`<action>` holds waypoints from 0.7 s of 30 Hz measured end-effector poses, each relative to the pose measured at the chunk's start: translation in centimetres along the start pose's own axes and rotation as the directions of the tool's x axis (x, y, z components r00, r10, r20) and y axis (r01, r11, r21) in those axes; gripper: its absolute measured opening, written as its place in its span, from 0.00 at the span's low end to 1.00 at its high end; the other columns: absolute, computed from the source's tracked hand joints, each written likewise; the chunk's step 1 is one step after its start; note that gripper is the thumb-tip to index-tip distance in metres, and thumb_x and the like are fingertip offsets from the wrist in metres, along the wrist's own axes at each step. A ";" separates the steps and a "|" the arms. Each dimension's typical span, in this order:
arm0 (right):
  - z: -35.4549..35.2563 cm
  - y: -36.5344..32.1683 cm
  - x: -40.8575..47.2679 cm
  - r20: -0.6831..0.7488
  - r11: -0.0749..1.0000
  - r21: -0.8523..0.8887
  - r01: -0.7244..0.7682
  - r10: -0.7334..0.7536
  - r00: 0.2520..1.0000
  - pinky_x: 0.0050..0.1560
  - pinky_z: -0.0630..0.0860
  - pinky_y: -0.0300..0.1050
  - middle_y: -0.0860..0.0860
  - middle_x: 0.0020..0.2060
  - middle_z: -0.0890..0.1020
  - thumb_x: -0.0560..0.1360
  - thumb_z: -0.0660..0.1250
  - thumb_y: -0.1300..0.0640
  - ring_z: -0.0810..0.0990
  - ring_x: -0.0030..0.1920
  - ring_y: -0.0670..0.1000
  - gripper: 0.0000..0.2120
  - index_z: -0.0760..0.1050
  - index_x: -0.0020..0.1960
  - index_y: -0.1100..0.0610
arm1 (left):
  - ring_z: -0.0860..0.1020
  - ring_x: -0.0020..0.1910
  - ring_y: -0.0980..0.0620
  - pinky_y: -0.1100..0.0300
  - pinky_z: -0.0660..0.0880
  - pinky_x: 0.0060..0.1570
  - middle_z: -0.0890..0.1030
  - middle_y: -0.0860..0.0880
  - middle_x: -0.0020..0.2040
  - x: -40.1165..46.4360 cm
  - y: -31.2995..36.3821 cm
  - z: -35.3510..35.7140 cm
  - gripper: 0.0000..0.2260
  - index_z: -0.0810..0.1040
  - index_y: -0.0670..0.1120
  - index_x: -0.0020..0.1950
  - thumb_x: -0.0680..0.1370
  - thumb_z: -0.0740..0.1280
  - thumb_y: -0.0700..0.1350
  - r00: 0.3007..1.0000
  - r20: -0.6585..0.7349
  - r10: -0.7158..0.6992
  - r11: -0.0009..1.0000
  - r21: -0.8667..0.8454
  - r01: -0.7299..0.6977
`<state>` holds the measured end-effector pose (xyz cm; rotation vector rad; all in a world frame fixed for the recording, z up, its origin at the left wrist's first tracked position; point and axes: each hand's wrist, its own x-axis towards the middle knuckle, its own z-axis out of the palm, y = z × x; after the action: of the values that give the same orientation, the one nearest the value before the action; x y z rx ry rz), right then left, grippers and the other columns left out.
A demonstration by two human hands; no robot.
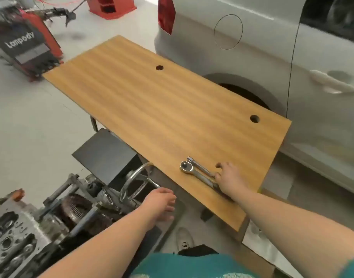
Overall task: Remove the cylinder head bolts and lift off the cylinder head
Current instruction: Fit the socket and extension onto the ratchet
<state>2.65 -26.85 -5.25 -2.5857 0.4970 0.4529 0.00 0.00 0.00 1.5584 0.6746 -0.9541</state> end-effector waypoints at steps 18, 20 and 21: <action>5.1 2.6 5.3 0.141 0.950 -0.194 0.243 -0.218 0.966 0.62 0.69 0.48 0.54 0.59 0.76 0.84 0.63 0.51 0.72 0.62 0.56 0.11 0.75 0.61 0.57 | 0.75 0.39 0.44 0.52 0.79 0.42 0.75 0.42 0.40 10.6 4.5 10.3 0.04 0.78 0.41 0.49 0.80 0.72 0.39 0.985 -0.032 -0.170 0.974 -0.154 0.163; 5.0 2.7 5.6 0.145 0.947 -0.189 0.261 -0.236 0.961 0.60 0.70 0.48 0.53 0.58 0.76 0.85 0.62 0.52 0.73 0.61 0.56 0.09 0.75 0.60 0.56 | 0.78 0.38 0.44 0.51 0.82 0.44 0.78 0.42 0.41 11.6 4.4 11.2 0.07 0.79 0.40 0.49 0.79 0.74 0.41 0.979 -0.097 -0.180 0.966 -0.204 0.157; 4.8 2.7 5.8 0.147 0.948 -0.185 0.258 -0.233 0.961 0.59 0.71 0.48 0.53 0.58 0.76 0.85 0.61 0.52 0.73 0.60 0.55 0.09 0.75 0.60 0.56 | 0.81 0.38 0.43 0.49 0.85 0.46 0.81 0.41 0.42 12.0 4.4 11.6 0.08 0.79 0.39 0.49 0.79 0.76 0.42 0.971 -0.141 -0.193 0.963 -0.218 0.160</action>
<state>5.49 -28.22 -12.57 -2.7441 0.0841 0.5984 7.27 -13.17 -8.47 1.4175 1.0098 -0.8649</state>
